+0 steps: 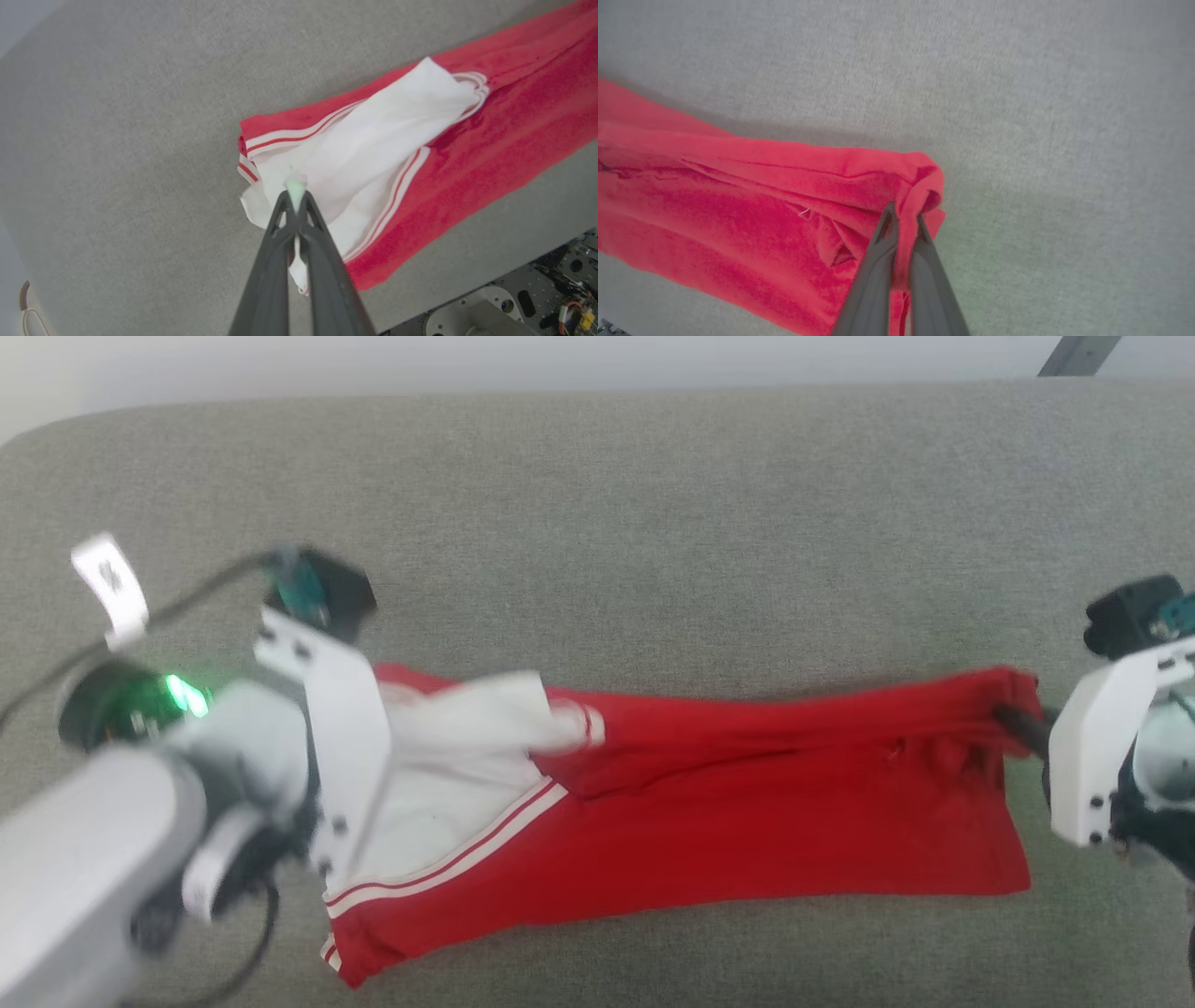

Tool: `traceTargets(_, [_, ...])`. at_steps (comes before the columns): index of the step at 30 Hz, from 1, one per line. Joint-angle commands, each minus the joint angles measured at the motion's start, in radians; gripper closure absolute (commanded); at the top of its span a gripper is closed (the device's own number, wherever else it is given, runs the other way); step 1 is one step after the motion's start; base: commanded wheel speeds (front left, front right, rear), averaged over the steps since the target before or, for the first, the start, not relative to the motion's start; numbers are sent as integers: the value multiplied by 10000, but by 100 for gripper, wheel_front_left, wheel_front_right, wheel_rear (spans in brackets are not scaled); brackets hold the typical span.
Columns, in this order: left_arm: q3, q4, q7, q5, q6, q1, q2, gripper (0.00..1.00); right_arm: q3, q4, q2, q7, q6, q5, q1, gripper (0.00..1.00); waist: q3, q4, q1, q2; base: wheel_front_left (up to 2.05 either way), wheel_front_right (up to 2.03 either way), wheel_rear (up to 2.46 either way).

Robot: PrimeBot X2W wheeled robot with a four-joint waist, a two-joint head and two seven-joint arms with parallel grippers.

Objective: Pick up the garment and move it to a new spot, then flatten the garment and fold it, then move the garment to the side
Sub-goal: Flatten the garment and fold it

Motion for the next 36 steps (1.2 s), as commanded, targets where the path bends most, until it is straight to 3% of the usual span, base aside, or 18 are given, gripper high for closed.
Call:
traceTargets(1, [-34,-332,16,-114,235,348,75,100,-157,-57,168,136,1,-70,290,100,-19,14,0,0,0,0,0])
traceTargets(6, [-271,-910,-179,-267,811,1446,198,100,-549,-100,692,494,1,-221,991,100,-11,60,0,0,0,0,0])
traceTargets(11, [-369,-167,-856,-545,612,2124,-217,100,-558,450,1079,448,1,-295,1125,100,-108,72,0,0,0,0,0])
traceTargets(12, [-346,85,-1014,-640,552,2222,-340,81,-532,545,1166,404,1,-284,1093,84,-148,68,0,0,0,0,0])
traceTargets(13, [-331,292,-1168,-732,471,2332,-459,65,-511,628,1214,390,1,-314,1074,54,-206,73,0,0,0,0,0])
traceTargets(14, [-294,483,-1334,-835,379,2419,-549,35,-475,705,1230,360,3,-344,1069,4,-257,72,0,0,0,0,0])
traceTargets(15, [-294,483,-1334,-835,379,2419,-549,35,-475,705,1230,360,3,-344,1069,4,-257,72,0,0,0,0,0])
traceTargets(16, [-222,661,-1520,-881,320,2480,-618,2,-432,770,1253,332,1,-361,1063,0,-320,73,0,0,0,0,0])
traceTargets(17, [-168,838,-1699,-886,271,2544,-677,0,-405,783,1259,277,3,-389,1048,0,-369,77,0,0,0,0,0])
traceTargets(27, [538,1156,-3154,-1230,29,3122,-729,0,-587,502,1000,60,1,-256,1327,0,-1001,282,0,0,0,0,0])
traceTargets(36, [1479,1299,-5510,-970,-190,3870,-503,0,-1372,120,932,365,1,-285,1689,0,-1312,515,0,0,0,0,0])
